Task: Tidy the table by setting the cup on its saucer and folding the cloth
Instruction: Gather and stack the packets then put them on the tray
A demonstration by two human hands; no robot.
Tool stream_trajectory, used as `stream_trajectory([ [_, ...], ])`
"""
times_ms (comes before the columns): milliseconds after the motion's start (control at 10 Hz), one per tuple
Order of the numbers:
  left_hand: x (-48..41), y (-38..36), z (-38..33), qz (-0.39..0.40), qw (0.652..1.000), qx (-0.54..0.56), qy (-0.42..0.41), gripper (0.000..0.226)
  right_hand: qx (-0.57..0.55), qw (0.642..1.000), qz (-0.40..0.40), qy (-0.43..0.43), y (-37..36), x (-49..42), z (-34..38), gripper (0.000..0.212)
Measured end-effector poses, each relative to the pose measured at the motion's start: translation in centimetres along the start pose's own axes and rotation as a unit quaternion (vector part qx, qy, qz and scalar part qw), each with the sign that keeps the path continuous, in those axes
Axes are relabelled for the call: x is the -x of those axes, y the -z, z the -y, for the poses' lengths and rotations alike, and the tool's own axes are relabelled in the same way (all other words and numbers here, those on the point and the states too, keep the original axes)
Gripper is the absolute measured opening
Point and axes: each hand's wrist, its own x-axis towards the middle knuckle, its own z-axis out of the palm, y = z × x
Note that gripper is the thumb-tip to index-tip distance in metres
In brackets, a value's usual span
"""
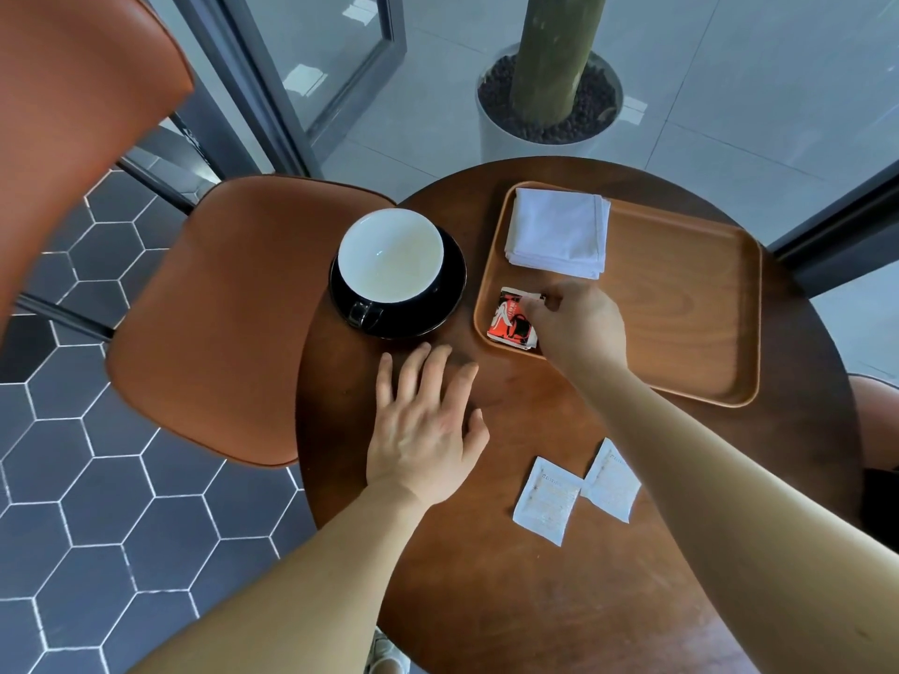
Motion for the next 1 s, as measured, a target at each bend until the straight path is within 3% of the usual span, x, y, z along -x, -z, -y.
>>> stream_trajectory([
  [500,0.0,0.1,-0.1,0.005,1.000,-0.006,0.004,0.047,-0.091,0.994,-0.057,0.036,1.8,3.7,-2.3,0.022],
  [700,0.1,0.9,-0.4,0.002,1.000,0.011,0.013,0.044,-0.049,0.996,-0.047,0.062,3.4,7.6,-5.9,0.021],
  [800,0.2,2.2,-1.9,0.006,0.997,0.072,0.023,0.043,0.016,0.996,-0.023,0.084,4.0,10.0,-8.6,0.023],
  [900,0.9,3.3,-4.2,0.066,0.984,0.162,-0.045,0.050,0.087,0.993,-0.001,0.076,4.1,12.2,-10.8,0.037],
  [1000,1.3,3.7,-6.1,0.172,0.967,0.130,-0.137,0.072,0.099,0.994,0.020,0.049,4.1,13.3,-11.9,0.053],
])
